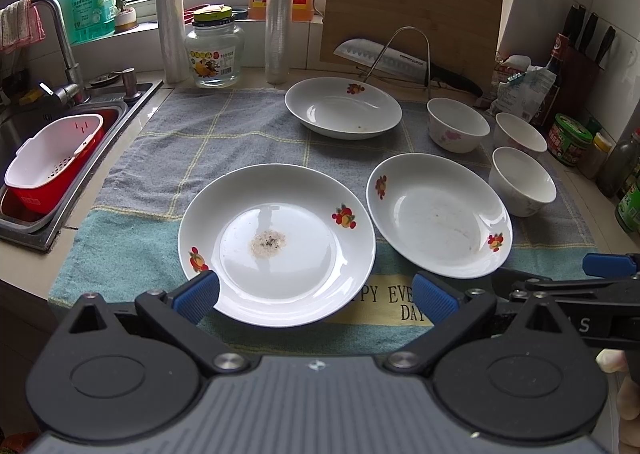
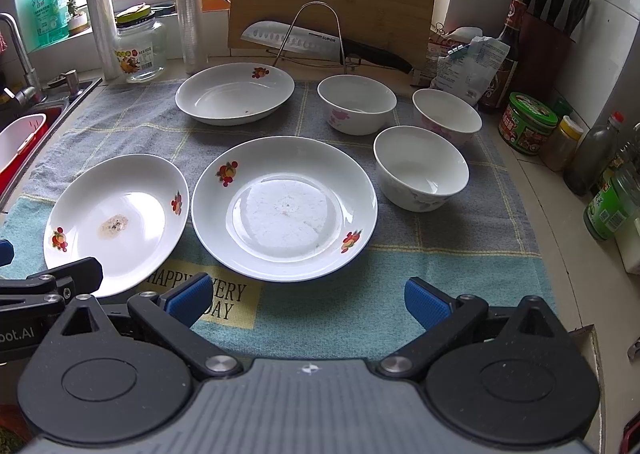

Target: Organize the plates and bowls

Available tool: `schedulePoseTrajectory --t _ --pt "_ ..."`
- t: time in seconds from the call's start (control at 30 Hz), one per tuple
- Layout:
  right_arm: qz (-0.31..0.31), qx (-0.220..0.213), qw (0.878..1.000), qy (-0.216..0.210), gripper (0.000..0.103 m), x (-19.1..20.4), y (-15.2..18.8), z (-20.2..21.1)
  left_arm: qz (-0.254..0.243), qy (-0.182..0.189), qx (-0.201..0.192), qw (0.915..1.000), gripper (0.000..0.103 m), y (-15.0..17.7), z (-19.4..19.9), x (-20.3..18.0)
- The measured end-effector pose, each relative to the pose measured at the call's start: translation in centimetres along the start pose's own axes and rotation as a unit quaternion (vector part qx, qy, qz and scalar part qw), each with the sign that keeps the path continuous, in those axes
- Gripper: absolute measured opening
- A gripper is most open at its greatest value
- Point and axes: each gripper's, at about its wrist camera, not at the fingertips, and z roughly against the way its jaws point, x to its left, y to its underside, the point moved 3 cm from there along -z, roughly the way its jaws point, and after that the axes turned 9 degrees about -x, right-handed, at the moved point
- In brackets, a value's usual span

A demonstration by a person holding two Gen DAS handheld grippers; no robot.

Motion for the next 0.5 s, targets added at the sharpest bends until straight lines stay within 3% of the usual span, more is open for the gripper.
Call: schedulePoseTrajectory --t 0.5 --pt "0.000 -0.005 1.000 -0.006 0.103 -0.10 0.00 0.23 -0.001 0.001 -0.002 1.0000 0.102 0.13 0.13 -0.33"
